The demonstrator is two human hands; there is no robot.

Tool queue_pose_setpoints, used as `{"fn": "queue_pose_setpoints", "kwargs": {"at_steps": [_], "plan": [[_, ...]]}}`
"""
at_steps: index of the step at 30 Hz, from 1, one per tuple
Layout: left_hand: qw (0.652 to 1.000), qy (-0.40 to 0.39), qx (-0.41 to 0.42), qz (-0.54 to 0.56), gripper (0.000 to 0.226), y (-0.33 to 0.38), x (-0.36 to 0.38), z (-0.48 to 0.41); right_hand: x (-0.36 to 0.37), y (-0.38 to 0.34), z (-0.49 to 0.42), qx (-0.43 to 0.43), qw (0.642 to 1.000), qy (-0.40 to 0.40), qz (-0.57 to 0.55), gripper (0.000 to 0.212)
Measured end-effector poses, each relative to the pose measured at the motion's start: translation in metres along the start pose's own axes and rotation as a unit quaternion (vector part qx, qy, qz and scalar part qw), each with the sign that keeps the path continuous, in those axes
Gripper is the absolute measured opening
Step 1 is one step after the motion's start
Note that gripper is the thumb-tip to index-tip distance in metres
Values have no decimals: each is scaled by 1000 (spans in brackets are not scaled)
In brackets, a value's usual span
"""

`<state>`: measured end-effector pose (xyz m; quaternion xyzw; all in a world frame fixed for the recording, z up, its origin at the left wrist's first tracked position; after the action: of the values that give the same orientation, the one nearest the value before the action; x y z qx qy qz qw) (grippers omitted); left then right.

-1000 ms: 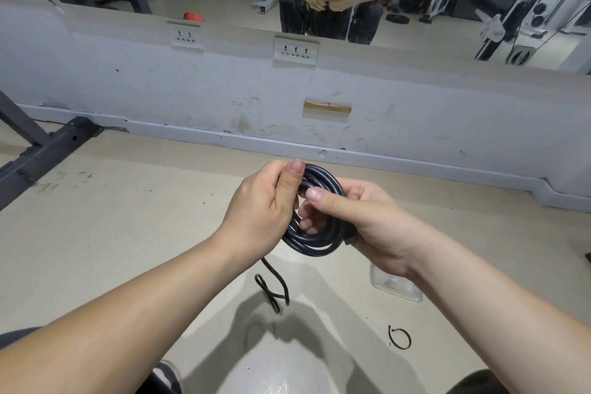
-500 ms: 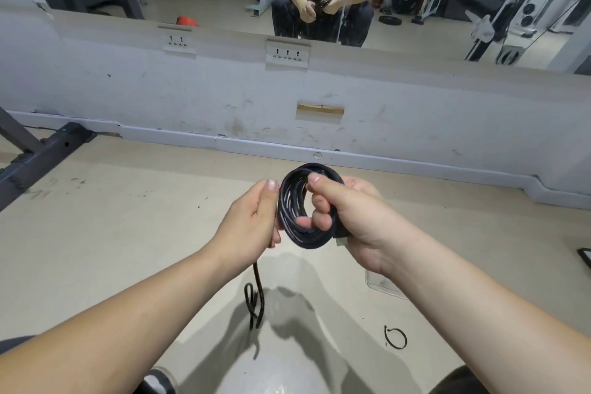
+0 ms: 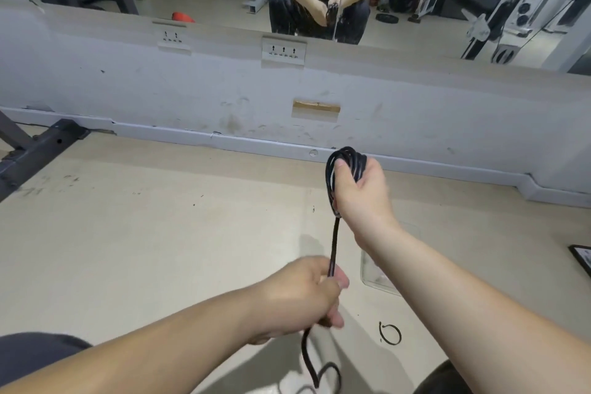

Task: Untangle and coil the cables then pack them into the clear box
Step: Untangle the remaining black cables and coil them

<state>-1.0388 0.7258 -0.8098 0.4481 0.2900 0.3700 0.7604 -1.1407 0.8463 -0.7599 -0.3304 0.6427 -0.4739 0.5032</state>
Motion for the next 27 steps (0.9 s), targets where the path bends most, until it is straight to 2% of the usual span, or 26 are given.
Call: {"fn": "queue_pose_setpoints", "kwargs": {"at_steps": [2,3,4,7,10,12,15,17,21,23,25,27], "plan": [[998,37,4,40,17,9,-9,0,-3,6,-3,-47,995,1,83,24],[998,51,16,24,15,13,-15,0,-4,8,-5,-69,991,3,116,25],[997,63,41,-17,12,18,-21,2,-4,10,-6,-82,987,3,142,27],[974,111,153,-126,22,31,-36,6,-1,15,-6,-67,983,-31,166,34],[938,173,257,-152,23,47,-55,16,10,14,3,-30,988,-135,74,47],[920,205,303,-139,26,54,-68,19,18,8,12,-26,974,-224,4,53],[928,249,276,-29,12,52,-89,13,21,1,24,-6,958,-285,-31,41],[924,300,236,18,15,46,-105,10,21,-4,32,8,946,-323,-38,40],[923,307,231,34,11,44,-114,7,18,-16,40,0,911,-411,-39,39],[918,325,223,35,7,43,-123,4,15,-17,46,47,877,-466,-109,31],[922,338,189,8,12,37,-133,3,12,-19,52,97,838,-505,-184,29],[943,296,150,-21,16,26,-132,0,12,-23,54,130,818,-502,-249,34]]}}
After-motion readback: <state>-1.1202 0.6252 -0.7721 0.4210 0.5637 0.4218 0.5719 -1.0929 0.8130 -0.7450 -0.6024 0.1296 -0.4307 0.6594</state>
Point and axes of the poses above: each hand's wrist, its own z-axis away from the middle knuckle, its own x-axis out of the palm, y = z × x, the point moved 3 cm from there along -z, towards the middle knuckle, and after that the axes turned 3 degrees about z, right-handed, at the moved point
